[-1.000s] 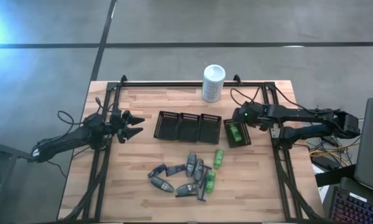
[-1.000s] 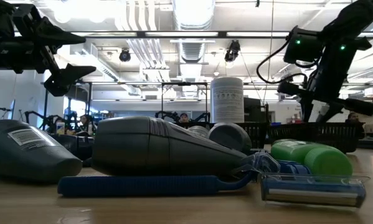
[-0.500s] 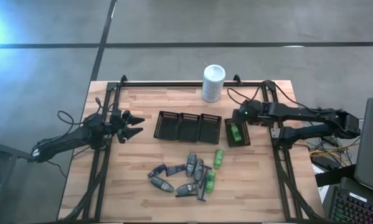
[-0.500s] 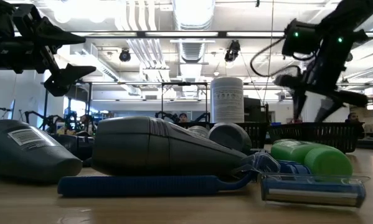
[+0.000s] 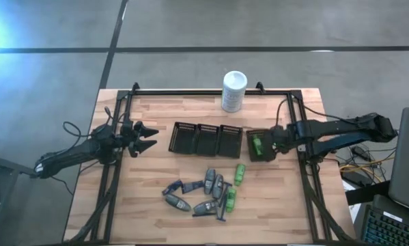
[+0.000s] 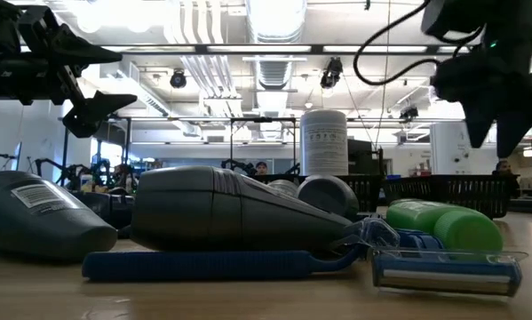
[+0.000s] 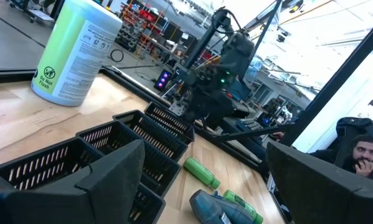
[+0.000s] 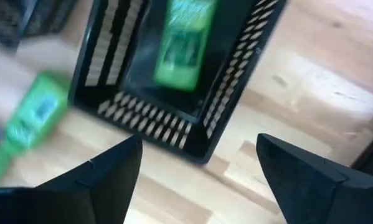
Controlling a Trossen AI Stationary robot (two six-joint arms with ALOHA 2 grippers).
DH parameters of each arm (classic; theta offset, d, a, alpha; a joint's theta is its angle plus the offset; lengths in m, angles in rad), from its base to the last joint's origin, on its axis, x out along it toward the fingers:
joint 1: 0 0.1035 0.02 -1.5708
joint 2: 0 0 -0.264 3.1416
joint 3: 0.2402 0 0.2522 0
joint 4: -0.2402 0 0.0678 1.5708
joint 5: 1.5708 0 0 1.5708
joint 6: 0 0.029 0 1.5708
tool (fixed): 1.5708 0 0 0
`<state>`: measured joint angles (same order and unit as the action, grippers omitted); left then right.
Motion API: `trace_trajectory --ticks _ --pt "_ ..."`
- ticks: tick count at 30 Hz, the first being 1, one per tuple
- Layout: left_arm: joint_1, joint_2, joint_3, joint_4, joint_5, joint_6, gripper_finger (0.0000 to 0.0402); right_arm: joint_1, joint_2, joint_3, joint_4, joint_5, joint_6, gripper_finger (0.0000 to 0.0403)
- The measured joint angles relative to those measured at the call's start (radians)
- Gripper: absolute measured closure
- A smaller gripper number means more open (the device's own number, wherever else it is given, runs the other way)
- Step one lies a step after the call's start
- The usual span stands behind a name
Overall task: Pick & Place Travel size toiletries
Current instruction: Adjust the black bin on the table
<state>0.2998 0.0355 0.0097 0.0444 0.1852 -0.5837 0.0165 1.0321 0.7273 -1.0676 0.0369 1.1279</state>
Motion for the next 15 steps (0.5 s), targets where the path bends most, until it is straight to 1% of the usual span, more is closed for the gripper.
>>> trace_trajectory --ticks 3,6,8,11,15 --pt "0.000 0.000 0.000 0.000 0.000 0.000 0.0060 0.069 0.022 -0.025 -0.001 -0.035 -0.041 0.0078" --pt "0.000 0.000 0.000 0.000 0.000 0.000 0.0060 0.101 0.058 -0.060 -0.003 -0.063 -0.091 0.0067" --pt "0.000 0.000 0.000 0.000 0.000 0.000 0.0060 0.104 0.082 -0.080 -0.003 -0.063 -0.108 0.0061" --pt "0.000 0.000 0.000 0.000 0.000 0.000 0.0060 0.097 0.120 -0.098 0.006 -0.035 -0.142 0.0055" --pt "0.000 0.000 0.000 0.000 0.000 0.000 0.0060 0.075 0.176 -0.103 0.100 -0.036 -0.217 0.0056"
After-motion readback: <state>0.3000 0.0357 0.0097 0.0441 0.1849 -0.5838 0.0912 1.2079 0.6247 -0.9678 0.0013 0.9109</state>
